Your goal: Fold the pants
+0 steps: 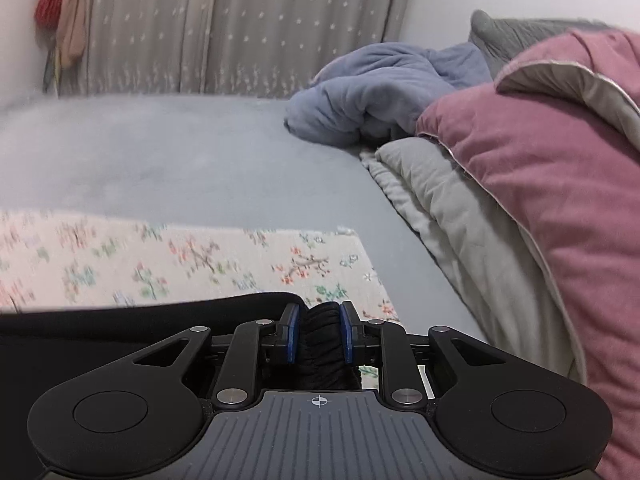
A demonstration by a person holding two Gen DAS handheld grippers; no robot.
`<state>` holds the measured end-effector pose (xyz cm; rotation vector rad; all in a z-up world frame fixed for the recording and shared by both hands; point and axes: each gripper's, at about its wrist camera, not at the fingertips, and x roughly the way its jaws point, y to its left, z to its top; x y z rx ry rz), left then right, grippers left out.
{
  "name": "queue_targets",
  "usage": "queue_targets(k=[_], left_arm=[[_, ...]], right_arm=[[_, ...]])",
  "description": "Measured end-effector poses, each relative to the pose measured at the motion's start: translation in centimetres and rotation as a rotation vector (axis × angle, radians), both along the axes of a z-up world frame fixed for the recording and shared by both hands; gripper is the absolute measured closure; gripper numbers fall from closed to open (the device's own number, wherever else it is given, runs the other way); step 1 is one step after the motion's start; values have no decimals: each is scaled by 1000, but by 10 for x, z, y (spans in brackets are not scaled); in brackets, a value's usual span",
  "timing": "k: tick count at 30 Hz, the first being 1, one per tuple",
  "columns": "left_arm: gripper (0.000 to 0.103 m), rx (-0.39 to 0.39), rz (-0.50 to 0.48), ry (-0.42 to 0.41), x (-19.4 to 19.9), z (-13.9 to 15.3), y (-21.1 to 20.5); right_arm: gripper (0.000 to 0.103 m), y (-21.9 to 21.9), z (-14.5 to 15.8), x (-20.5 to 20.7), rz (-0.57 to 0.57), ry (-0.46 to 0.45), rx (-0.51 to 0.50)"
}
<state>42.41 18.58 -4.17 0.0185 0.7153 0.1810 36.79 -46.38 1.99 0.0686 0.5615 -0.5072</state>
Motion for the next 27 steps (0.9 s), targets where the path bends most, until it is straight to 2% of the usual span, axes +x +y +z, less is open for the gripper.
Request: queue_targets(k=[5, 7, 11, 14, 18, 21, 27], left_arm=[[42, -39, 13, 15, 1, -2, 8], [42, -27, 6, 20, 4, -1, 8], [42, -9, 5, 11, 3, -4, 5], [42, 9, 4, 7, 2, -5, 2], [42, 22, 1, 14, 2, -2, -1], [42, 26, -5, 12, -1, 3, -1], [43, -55, 4, -8, -6, 22, 8]], right_arm=[[83, 8, -43, 20, -3, 132, -43], [82, 9, -51, 25, -7, 135, -58], [82, 2, -45, 32, -26, 100, -22], [82, 1, -33, 31, -48, 34, -7], [82, 6, -42, 37, -42, 102, -37], [83, 7, -43, 33, -48, 95, -26], [83, 5, -16, 15, -48, 53, -1]])
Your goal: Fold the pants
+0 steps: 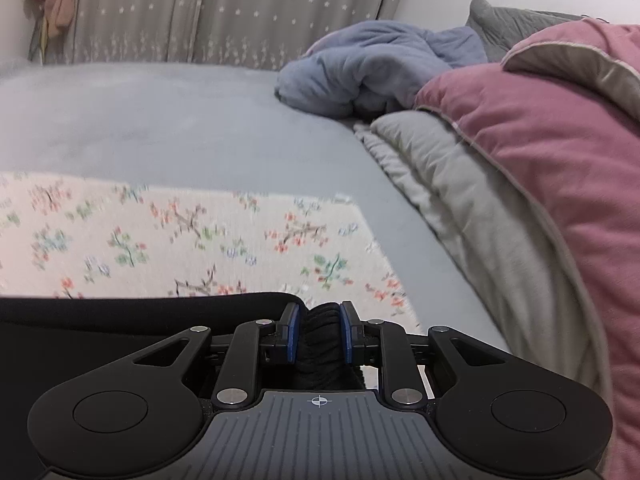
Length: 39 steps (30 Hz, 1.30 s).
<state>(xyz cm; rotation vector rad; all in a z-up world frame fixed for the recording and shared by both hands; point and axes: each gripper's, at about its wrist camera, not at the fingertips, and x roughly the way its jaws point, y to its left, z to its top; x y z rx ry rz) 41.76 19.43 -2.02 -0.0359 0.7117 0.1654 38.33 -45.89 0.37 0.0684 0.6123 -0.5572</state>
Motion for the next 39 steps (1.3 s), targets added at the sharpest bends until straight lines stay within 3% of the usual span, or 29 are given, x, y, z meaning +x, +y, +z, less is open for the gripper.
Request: queue_targets(k=[6, 11, 13, 16, 18, 20, 22, 24, 27, 30, 33, 36, 38, 39], left_arm=[[43, -1, -11, 22, 0, -11, -1], [43, -54, -62, -79, -24, 15, 8], [43, -81, -120, -165, -47, 39, 17], [42, -90, -244, -326, -102, 64, 38], [40, -80, -312, -345, -134, 61, 54], [36, -52, -350, -295, -160, 45, 67], [23, -3, -364, -229, -183, 26, 73], [11, 35, -367, -164, -203, 11, 76], [8, 18, -379, -96, -233, 4, 85], [6, 2, -333, -64, -253, 10, 102], [2, -104, -237, -79, -270, 18, 131], [2, -316, -103, -126, -287, 28, 157], [2, -455, -71, -162, -295, 37, 157], [2, -494, -77, -169, -295, 42, 149]], right_arm=[[83, -9, 42, -26, 3, -75, 49], [83, 4, 23, -24, 12, 9, 23], [83, 6, 33, -38, 20, -40, 40], [84, 0, 80, -86, 39, -199, 104], [84, 0, 114, -138, 77, -323, 144], [84, 12, 129, -192, 131, -347, 108], [83, 24, 119, -249, 189, -302, 104], [83, 35, 86, -291, 253, -192, 116], [83, 51, 22, -337, 329, 5, 160], [82, 57, -20, -369, 364, 108, 241], [79, 57, -28, -390, 352, 111, 279], [76, 44, -21, -404, 293, 43, 338], [56, 35, -17, -408, 245, -33, 425], [33, 30, -16, -409, 209, -79, 493]])
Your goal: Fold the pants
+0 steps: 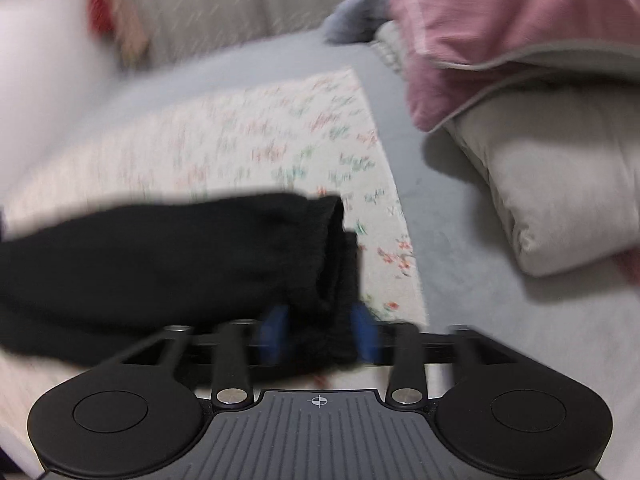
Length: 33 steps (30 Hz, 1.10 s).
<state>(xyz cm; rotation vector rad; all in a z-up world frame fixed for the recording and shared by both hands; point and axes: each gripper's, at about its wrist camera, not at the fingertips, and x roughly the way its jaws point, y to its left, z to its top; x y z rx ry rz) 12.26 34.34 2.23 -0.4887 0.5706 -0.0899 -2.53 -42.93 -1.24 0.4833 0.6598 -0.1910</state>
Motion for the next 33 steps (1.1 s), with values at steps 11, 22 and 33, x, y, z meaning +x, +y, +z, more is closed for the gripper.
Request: queue_targets(k=[11, 22, 33], left_arm=[[0, 159, 107, 391, 94, -37, -129], [79, 70, 141, 263, 79, -40, -123], [78, 23, 120, 299, 53, -42, -111]], right_arm=[[42, 5, -25, 45, -281, 39, 313], [87, 13, -30, 41, -259, 16, 240], [97, 15, 20, 15, -252, -219, 180]])
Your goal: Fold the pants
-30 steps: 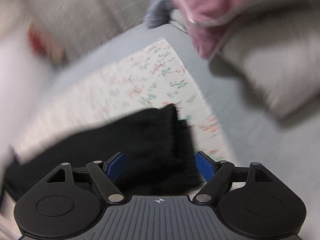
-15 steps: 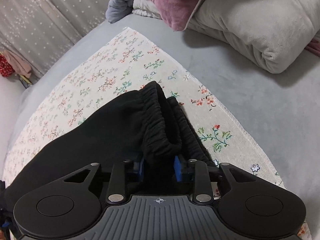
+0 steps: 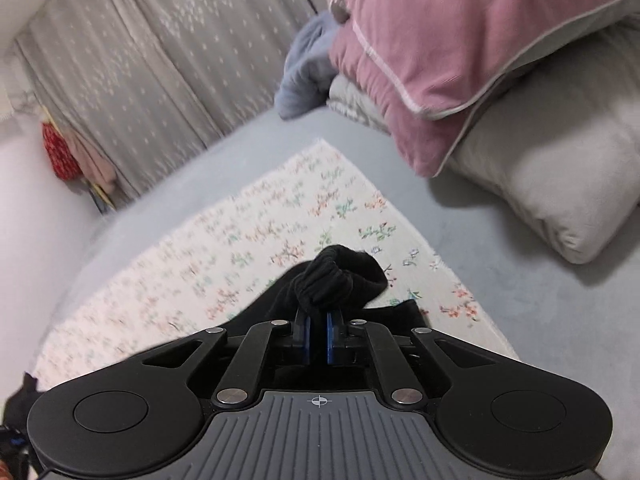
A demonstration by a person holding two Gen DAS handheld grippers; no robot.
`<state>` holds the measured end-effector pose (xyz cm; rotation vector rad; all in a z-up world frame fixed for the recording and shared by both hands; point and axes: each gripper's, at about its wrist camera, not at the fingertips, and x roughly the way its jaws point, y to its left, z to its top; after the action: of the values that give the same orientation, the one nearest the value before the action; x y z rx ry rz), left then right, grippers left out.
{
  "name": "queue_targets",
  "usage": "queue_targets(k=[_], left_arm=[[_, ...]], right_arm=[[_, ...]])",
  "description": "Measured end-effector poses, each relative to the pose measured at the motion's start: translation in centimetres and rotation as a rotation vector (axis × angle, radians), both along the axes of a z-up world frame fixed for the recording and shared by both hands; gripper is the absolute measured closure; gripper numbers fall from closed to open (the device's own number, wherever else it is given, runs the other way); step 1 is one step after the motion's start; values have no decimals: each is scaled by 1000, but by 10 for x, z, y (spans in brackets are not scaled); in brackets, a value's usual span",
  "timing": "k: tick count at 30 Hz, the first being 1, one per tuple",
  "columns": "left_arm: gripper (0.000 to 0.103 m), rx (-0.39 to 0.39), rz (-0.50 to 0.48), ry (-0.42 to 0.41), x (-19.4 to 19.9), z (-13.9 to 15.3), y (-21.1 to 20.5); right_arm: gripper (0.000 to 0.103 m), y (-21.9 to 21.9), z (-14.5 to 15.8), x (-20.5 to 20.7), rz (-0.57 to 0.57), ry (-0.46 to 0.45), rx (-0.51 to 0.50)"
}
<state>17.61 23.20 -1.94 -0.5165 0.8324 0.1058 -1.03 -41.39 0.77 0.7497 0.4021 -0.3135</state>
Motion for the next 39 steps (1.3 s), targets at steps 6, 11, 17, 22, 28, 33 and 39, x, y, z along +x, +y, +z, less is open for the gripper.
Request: queue_targets(k=[6, 11, 17, 22, 28, 33, 39], left_arm=[[77, 11, 2, -7, -12, 3, -1], [77, 26, 6, 22, -21, -2, 13], [77, 129, -32, 91, -24, -9, -3], [62, -18, 25, 70, -30, -9, 22], [10, -99, 104, -53, -38, 5, 40], [10, -234, 169, -69, -34, -1, 51], [13, -151, 251, -156, -42, 31, 50]], right_arm=[[97, -5, -36, -8, 16, 163, 87], [97, 4, -10, -27, -11, 27, 12], [97, -5, -29, -12, 29, 178, 36], [95, -7, -33, -9, 32, 199, 68], [93, 6, -29, -2, 31, 246, -18], [88, 1, -33, -4, 20, 230, 12], [88, -5, -38, -5, 18, 203, 75]])
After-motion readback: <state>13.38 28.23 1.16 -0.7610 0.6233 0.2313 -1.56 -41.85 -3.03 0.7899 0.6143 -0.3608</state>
